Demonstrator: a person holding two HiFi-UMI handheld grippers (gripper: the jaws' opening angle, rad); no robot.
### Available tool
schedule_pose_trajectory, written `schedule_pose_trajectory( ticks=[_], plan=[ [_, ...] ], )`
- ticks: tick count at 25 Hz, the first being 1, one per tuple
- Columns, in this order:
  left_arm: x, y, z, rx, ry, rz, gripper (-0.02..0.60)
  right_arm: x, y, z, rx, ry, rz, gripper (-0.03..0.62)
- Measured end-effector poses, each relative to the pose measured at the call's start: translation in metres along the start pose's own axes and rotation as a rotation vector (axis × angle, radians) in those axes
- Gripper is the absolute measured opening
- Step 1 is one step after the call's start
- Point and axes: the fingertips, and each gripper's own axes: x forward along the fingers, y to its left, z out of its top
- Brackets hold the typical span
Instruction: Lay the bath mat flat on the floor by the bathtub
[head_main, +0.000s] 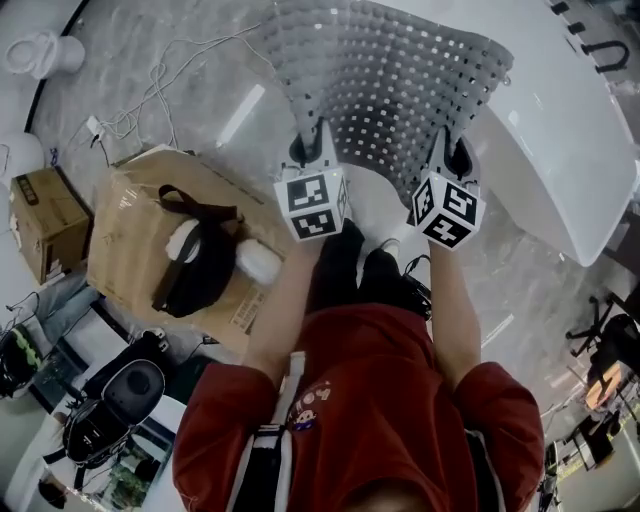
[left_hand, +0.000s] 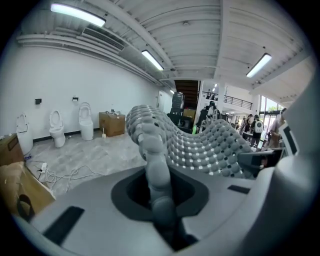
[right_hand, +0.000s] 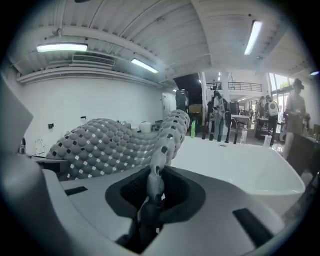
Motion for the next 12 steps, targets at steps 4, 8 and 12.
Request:
schedule_pose_trajectory(
  ticks=[4, 8, 12],
  plan=[
    [0.027, 0.023, -0.026, 0.030, 0.046, -0.022, 0.052, 0.021, 0.013, -0.037, 0.013, 0.061, -0.014, 0.066],
    [0.056, 0.038, -0.061, 0.054, 0.101, -0.042, 0.052, 0.041, 0.025, -0.078, -0.013, 0.132, 0.019, 0.064],
    [0.079, 0.049, -0.105, 0.059, 0.163, -0.049, 0.052, 0.060, 0.024, -0.123, 0.010, 0.201, 0.003, 0.064]
  ],
)
